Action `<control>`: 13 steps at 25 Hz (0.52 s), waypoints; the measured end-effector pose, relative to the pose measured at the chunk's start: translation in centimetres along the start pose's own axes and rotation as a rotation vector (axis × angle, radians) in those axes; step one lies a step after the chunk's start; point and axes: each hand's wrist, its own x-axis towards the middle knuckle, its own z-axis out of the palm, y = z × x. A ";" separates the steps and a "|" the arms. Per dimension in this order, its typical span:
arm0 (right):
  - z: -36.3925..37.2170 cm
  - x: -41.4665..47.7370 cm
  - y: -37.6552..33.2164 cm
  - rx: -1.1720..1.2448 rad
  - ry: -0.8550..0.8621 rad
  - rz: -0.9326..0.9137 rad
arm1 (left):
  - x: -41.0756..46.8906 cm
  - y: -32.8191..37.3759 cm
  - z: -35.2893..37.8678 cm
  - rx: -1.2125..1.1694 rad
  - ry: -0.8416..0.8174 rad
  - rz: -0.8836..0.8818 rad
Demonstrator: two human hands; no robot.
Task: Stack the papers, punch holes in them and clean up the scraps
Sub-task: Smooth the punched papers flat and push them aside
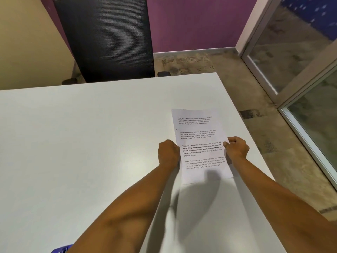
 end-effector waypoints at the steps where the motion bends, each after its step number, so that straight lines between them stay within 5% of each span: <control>1: 0.0 0.0 -0.1 0.022 0.007 -0.004 | 0.1 -0.1 0.0 0.000 -0.007 -0.010; 7: 0.4 -3.3 1.6 0.031 0.104 -0.291 | -1.8 -1.4 -0.1 0.174 0.037 0.133; 13: 4.6 -9.3 5.6 -0.403 0.114 -0.679 | -4.8 -5.0 1.0 0.351 0.108 0.404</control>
